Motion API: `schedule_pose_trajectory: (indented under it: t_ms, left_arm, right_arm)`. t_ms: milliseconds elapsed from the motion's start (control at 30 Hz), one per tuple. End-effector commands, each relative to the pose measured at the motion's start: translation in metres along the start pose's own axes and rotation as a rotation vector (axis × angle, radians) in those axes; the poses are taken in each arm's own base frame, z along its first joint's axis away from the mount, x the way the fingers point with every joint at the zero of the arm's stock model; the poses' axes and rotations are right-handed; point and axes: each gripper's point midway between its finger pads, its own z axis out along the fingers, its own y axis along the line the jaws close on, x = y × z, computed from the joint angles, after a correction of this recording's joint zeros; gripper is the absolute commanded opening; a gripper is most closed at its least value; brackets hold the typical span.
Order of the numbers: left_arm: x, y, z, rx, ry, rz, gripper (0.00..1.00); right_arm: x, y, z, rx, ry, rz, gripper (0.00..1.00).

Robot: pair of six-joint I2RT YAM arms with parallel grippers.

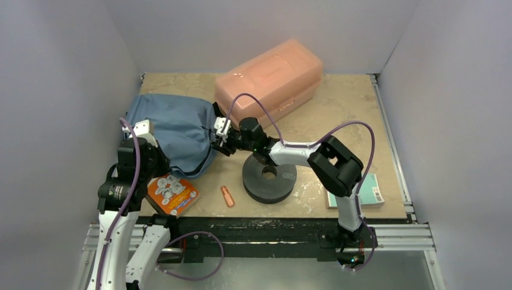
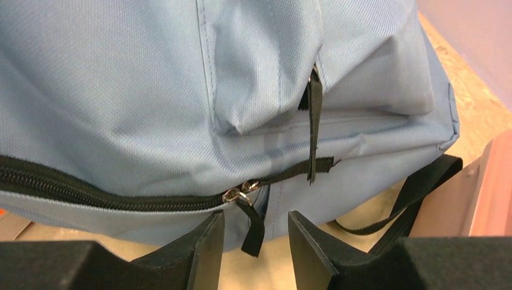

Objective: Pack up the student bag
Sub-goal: Unzip the student bag at the center of the board.

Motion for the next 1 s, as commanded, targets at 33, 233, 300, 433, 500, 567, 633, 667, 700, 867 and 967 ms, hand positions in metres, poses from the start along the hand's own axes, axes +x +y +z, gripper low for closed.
schedule_pose_trajectory:
  t_ms: [33, 233, 300, 433, 500, 567, 633, 667, 700, 867, 967]
  left_arm:
    - [-0.017, -0.004, 0.0, 0.017, -0.058, 0.023, 0.0]
    - [-0.015, -0.004, 0.006, 0.01, -0.054, -0.003, 0.0]
    - [-0.016, -0.004, 0.006, 0.006, -0.048, -0.006, 0.0]
    - [-0.018, -0.002, 0.007, -0.009, -0.059, -0.02, 0.0]
    - [-0.019, 0.002, 0.009, -0.032, -0.064, -0.039, 0.0]
    - [-0.019, 0.008, 0.012, -0.079, -0.063, -0.073, 0.0]
    - [-0.019, 0.018, 0.017, -0.152, -0.061, -0.123, 0.0]
    - [-0.017, 0.023, 0.02, -0.187, -0.059, -0.156, 0.0]
    - [-0.016, 0.027, 0.024, -0.217, -0.057, -0.185, 0.0]
    - [-0.013, 0.04, 0.039, -0.337, -0.07, -0.325, 0.0]
    - [-0.019, 0.047, 0.042, -0.376, -0.133, -0.394, 0.0]
  right_arm:
    - [-0.031, -0.006, 0.01, -0.015, -0.086, -0.01, 0.44]
    - [-0.027, 0.007, 0.014, -0.091, -0.08, -0.001, 0.3]
    - [-0.026, 0.009, 0.014, -0.099, -0.089, 0.01, 0.25]
    - [-0.025, 0.011, 0.016, -0.112, -0.083, 0.028, 0.0]
    - [-0.025, 0.008, 0.016, -0.096, -0.045, 0.075, 0.0]
    - [-0.028, 0.004, 0.01, -0.062, -0.009, 0.132, 0.0]
    - [-0.034, 0.004, -0.001, -0.042, 0.01, 0.19, 0.0]
    - [-0.035, 0.006, -0.006, -0.038, 0.015, 0.214, 0.0]
    - [-0.037, 0.008, -0.012, -0.036, 0.021, 0.24, 0.0]
    - [-0.021, 0.024, -0.024, -0.067, 0.148, 0.388, 0.0]
    - [-0.019, 0.045, -0.027, -0.156, 0.2, 0.44, 0.0]
